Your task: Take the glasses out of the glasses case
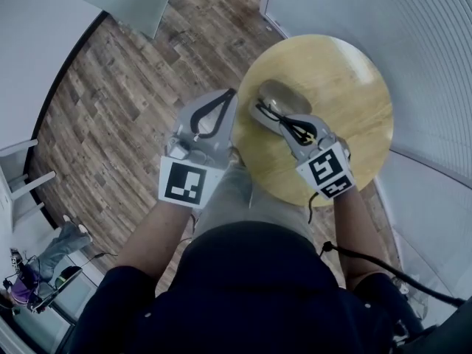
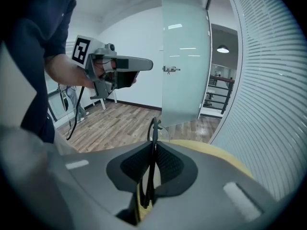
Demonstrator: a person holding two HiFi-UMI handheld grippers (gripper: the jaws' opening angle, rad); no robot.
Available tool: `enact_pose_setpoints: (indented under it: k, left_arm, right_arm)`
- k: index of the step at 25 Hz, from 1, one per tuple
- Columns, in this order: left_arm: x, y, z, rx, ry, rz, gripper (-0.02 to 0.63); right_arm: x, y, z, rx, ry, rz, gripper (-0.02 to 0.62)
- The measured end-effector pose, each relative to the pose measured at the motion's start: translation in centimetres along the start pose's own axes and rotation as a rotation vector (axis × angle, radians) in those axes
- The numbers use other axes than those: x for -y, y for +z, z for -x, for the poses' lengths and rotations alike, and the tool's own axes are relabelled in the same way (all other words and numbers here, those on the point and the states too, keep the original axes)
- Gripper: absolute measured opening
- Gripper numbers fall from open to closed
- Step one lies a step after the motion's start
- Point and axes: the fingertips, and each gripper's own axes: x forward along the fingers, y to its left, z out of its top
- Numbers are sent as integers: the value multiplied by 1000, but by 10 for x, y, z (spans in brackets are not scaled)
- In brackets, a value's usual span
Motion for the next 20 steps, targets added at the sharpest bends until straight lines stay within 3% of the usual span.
enact_pose_setpoints:
  k: [20]
  left_arm:
    - [1,69,54,123,25,-96,6]
  right_arm:
    - [-12,55,68,85,-112,28,35]
